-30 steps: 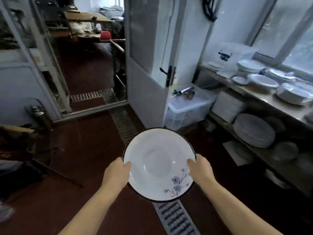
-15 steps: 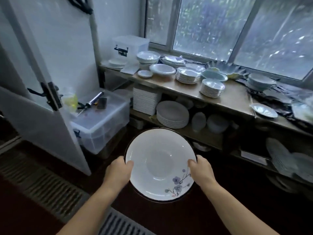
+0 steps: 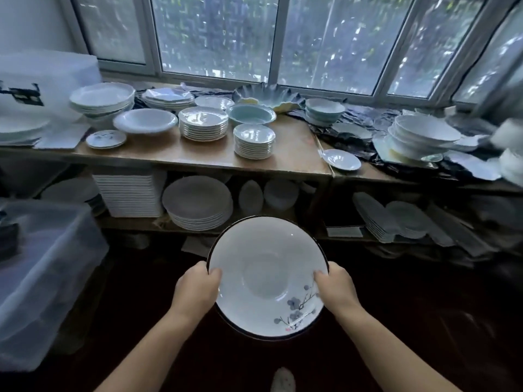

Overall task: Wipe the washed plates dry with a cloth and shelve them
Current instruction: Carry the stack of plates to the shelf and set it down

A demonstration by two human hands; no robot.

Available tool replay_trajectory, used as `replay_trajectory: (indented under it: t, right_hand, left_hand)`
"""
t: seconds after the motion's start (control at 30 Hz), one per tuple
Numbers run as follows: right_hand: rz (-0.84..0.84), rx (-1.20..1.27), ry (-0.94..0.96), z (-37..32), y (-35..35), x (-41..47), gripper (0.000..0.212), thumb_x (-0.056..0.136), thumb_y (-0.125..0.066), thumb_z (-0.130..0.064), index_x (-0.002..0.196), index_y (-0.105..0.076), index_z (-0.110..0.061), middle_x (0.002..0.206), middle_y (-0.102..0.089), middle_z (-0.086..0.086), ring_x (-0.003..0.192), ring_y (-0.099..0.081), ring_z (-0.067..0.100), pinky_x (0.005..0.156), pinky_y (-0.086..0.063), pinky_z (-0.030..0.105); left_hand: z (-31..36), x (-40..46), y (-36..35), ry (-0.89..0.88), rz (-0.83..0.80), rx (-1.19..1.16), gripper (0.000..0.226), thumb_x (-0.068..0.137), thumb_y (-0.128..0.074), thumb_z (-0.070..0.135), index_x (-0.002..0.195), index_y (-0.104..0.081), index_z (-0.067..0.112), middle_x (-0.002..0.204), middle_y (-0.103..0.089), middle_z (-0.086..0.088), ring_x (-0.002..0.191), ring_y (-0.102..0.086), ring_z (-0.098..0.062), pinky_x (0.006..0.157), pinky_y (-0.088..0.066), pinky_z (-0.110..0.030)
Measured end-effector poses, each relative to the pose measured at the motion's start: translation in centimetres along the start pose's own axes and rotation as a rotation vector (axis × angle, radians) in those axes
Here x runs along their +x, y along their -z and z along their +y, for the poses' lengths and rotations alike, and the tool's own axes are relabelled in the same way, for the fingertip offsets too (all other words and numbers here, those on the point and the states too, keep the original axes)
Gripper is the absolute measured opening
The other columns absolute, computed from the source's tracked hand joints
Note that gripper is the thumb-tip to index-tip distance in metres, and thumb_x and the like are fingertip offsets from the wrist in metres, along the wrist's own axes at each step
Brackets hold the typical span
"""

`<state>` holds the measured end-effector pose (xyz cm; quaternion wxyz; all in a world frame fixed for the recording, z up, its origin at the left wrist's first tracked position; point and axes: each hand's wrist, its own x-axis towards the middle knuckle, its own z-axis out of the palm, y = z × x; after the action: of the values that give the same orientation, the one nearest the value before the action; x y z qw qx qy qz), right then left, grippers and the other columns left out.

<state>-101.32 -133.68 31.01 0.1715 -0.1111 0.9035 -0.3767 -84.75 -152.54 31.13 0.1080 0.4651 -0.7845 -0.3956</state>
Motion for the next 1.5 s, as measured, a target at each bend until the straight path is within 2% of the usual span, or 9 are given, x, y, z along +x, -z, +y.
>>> replay_trajectory:
  t: [0.13,0.3,0.47,0.8,0.93,1.07,1.17,1.3,1.5]
  right_hand:
    - [0.021,0.025,-0.021,0.9,2.5,8.0,0.013,0.089,-0.051,-0.019,0.092,-0.062,-0.012,0.086,-0.064,0.003,0.081,-0.062,0.023,0.077,-0.054,0.04]
    - [0.015,0.027,-0.017,0.7,6.7,19.2,0.01,0.09,-0.05,-0.017,0.088,-0.059,-0.014,0.084,-0.063,0.0,0.076,-0.059,0.017,0.062,-0.045,0.028]
    - [0.001,0.012,-0.006,-0.6,9.7,29.3,0.009,0.09,-0.049,-0.015,0.087,-0.058,-0.013,0.084,-0.062,0.002,0.076,-0.056,0.019,0.058,-0.039,0.027]
    - [-0.036,-0.053,-0.046,-4.7,8.5,48.1,0.011,0.089,-0.05,-0.017,0.082,-0.057,-0.013,0.082,-0.062,0.003,0.074,-0.056,0.021,0.056,-0.037,0.024]
    - [-0.042,-0.038,-0.076,-7.2,7.6,55.2,0.012,0.087,-0.05,-0.018,0.087,-0.061,-0.012,0.087,-0.063,0.004,0.083,-0.059,0.026,0.069,-0.043,0.03]
    - [-0.061,-0.009,-0.068,-9.8,7.6,61.6,0.018,0.089,-0.05,-0.014,0.072,-0.048,-0.017,0.074,-0.052,0.0,0.071,-0.049,0.02,0.063,-0.039,0.032]
    - [-0.076,-0.037,-0.055,-11.4,7.7,66.1,0.019,0.09,-0.049,-0.014,0.07,-0.048,-0.016,0.073,-0.053,0.002,0.068,-0.048,0.019,0.057,-0.036,0.03]
    - [-0.134,-0.072,-0.039,-12.6,7.5,73.0,0.015,0.089,-0.048,-0.015,0.078,-0.056,-0.009,0.076,-0.06,0.006,0.071,-0.055,0.026,0.061,-0.041,0.032]
    - [-0.253,-0.145,0.061,-14.0,6.3,83.0,0.015,0.089,-0.048,-0.012,0.075,-0.053,-0.015,0.077,-0.057,0.004,0.077,-0.056,0.03,0.069,-0.043,0.035]
  left_hand:
    - [5.4,6.0,-4.7,-0.032,-0.036,0.001,0.023,0.089,-0.047,0.022,0.08,-0.056,0.003,0.074,-0.058,-0.004,0.077,-0.053,-0.027,0.06,-0.034,-0.034]
    - [13.3,13.8,-10.1,-0.015,-0.045,0.011,0.024,0.088,-0.047,0.023,0.081,-0.056,0.002,0.077,-0.06,-0.006,0.079,-0.053,-0.026,0.06,-0.034,-0.032]
    - [19.1,20.6,-14.3,0.01,-0.027,0.02,0.022,0.088,-0.048,0.022,0.076,-0.053,0.004,0.075,-0.058,-0.005,0.079,-0.052,-0.027,0.064,-0.035,-0.034]
    - [25.2,38.1,-19.6,0.034,-0.055,0.044,0.024,0.089,-0.048,0.024,0.072,-0.049,0.008,0.074,-0.058,-0.004,0.079,-0.054,-0.029,0.065,-0.036,-0.034]
    - [27.9,45.4,-20.7,0.043,-0.09,0.027,0.023,0.089,-0.048,0.024,0.07,-0.047,0.011,0.077,-0.058,-0.005,0.083,-0.053,-0.03,0.066,-0.035,-0.034]
    - [30.8,51.2,-21.6,0.064,-0.101,0.024,0.023,0.09,-0.046,0.023,0.071,-0.046,0.01,0.082,-0.059,-0.007,0.084,-0.051,-0.029,0.066,-0.033,-0.034]
    - [32.2,54.6,-23.0,0.102,-0.118,0.028,0.024,0.093,-0.043,0.027,0.078,-0.051,0.01,0.084,-0.058,-0.007,0.086,-0.052,-0.029,0.069,-0.034,-0.034]
    - [33.4,58.2,-25.4,0.183,-0.133,-0.053,0.025,0.093,-0.043,0.033,0.089,-0.056,0.012,0.087,-0.059,-0.003,0.088,-0.053,-0.026,0.071,-0.037,-0.033]
    - [34.9,63.2,-29.7,0.326,-0.093,-0.133,0.018,0.087,-0.048,0.024,0.078,-0.052,0.009,0.084,-0.062,-0.006,0.078,-0.055,-0.025,0.061,-0.036,-0.032]
